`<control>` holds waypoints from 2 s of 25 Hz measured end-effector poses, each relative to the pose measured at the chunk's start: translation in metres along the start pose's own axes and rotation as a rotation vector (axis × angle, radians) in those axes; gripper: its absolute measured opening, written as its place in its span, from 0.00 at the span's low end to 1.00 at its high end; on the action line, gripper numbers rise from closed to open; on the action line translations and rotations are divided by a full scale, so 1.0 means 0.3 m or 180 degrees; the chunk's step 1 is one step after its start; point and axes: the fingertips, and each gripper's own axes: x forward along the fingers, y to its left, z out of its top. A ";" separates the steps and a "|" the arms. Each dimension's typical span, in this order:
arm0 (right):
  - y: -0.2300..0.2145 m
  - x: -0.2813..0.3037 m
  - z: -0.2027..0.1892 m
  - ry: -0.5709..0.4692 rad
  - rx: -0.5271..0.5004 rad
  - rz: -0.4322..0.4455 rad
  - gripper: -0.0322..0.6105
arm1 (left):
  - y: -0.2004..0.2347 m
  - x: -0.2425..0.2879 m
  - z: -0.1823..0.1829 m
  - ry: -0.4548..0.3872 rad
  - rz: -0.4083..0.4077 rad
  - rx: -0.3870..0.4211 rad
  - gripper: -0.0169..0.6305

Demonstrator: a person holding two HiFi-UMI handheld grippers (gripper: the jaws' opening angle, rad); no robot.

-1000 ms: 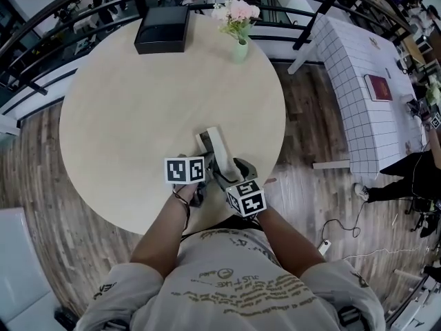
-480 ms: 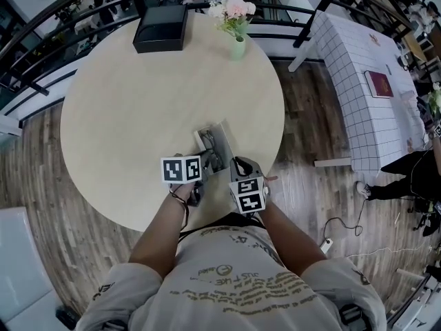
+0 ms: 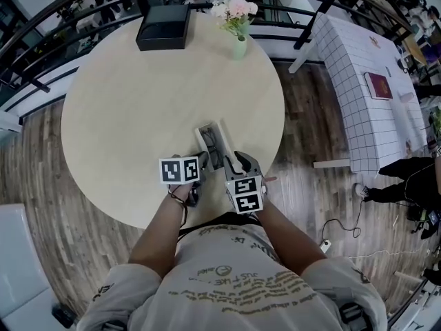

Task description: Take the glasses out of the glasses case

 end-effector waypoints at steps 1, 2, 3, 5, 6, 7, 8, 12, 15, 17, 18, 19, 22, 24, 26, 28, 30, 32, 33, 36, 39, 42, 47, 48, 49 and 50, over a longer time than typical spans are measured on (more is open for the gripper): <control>0.009 -0.004 0.015 -0.0019 -0.0038 -0.0002 0.24 | 0.000 -0.003 -0.002 -0.0007 -0.0004 -0.0003 0.05; 0.020 -0.008 0.030 -0.0046 -0.0068 0.0002 0.24 | 0.000 -0.007 -0.004 -0.0018 -0.0008 -0.0005 0.05; 0.033 -0.010 0.045 -0.0074 -0.0088 0.0011 0.24 | 0.002 -0.013 -0.005 -0.0033 -0.0010 -0.0008 0.05; 0.060 -0.010 0.072 -0.0101 -0.0122 0.0027 0.24 | 0.010 -0.029 -0.007 -0.0063 -0.0007 -0.0023 0.05; 0.074 -0.006 0.084 -0.0096 -0.0151 0.0026 0.23 | 0.018 -0.038 -0.007 -0.0076 -0.0002 -0.0034 0.05; 0.088 0.001 0.094 -0.0082 -0.0182 0.0021 0.21 | 0.026 -0.048 -0.007 -0.0087 0.0006 -0.0047 0.05; 0.102 0.008 0.101 -0.0059 -0.0199 0.0012 0.21 | 0.034 -0.059 -0.008 -0.0097 0.0016 -0.0058 0.05; 0.148 0.056 0.094 0.0149 -0.0202 -0.0112 0.19 | 0.065 -0.110 -0.015 -0.0136 0.0057 -0.0078 0.05; 0.147 0.106 0.065 0.0400 -0.0314 -0.0353 0.18 | 0.087 -0.141 -0.020 -0.0139 0.0086 -0.0082 0.05; 0.135 0.133 0.048 0.0529 -0.0387 -0.0527 0.18 | 0.102 -0.158 -0.025 -0.0140 0.0100 -0.0075 0.05; 0.129 0.143 0.043 0.0582 -0.0414 -0.0602 0.18 | 0.109 -0.165 -0.028 -0.0141 0.0104 -0.0071 0.05; 0.126 0.150 0.039 0.0627 -0.0443 -0.0670 0.18 | 0.117 -0.174 -0.031 -0.0142 0.0107 -0.0069 0.05; 0.121 0.167 0.028 0.0756 -0.0547 -0.0839 0.18 | 0.146 -0.204 -0.039 -0.0150 0.0139 -0.0085 0.05; 0.116 0.182 0.015 0.0858 -0.0580 -0.0927 0.18 | 0.176 -0.225 -0.040 -0.0169 0.0163 -0.0125 0.05; 0.108 0.198 0.004 0.0946 -0.0584 -0.1003 0.18 | 0.205 -0.248 -0.036 -0.0188 0.0179 -0.0156 0.05; 0.097 0.210 -0.003 0.1019 -0.0569 -0.1056 0.18 | 0.227 -0.270 -0.030 -0.0201 0.0187 -0.0164 0.05; 0.082 0.215 -0.014 0.1102 -0.0535 -0.1095 0.18 | 0.239 -0.287 -0.025 -0.0208 0.0184 -0.0161 0.05; 0.069 0.218 -0.028 0.1183 -0.0494 -0.1121 0.18 | 0.246 -0.302 -0.022 -0.0211 0.0184 -0.0152 0.05; 0.064 0.220 -0.035 0.1210 -0.0484 -0.1131 0.18 | 0.249 -0.310 -0.020 -0.0213 0.0184 -0.0144 0.05; 0.063 0.227 -0.046 0.1257 -0.0518 -0.1147 0.18 | 0.259 -0.328 -0.017 -0.0224 0.0183 -0.0124 0.05; 0.059 0.228 -0.041 0.1272 -0.0599 -0.1181 0.15 | 0.264 -0.343 -0.014 -0.0243 0.0182 -0.0119 0.05; 0.042 0.224 -0.027 0.1237 -0.0602 -0.1196 0.10 | 0.259 -0.352 -0.010 -0.0261 0.0175 -0.0109 0.05; 0.041 0.205 -0.011 0.1153 -0.0322 -0.1097 0.09 | 0.244 -0.369 -0.007 -0.0278 0.0152 -0.0060 0.05; 0.046 0.200 -0.009 0.1114 -0.0254 -0.1067 0.09 | 0.241 -0.371 -0.006 -0.0283 0.0148 -0.0050 0.05; 0.050 0.194 -0.008 0.1071 -0.0193 -0.1039 0.09 | 0.238 -0.372 -0.006 -0.0286 0.0144 -0.0045 0.05; 0.052 0.190 -0.006 0.1021 -0.0138 -0.1021 0.09 | 0.235 -0.373 -0.004 -0.0288 0.0142 -0.0039 0.05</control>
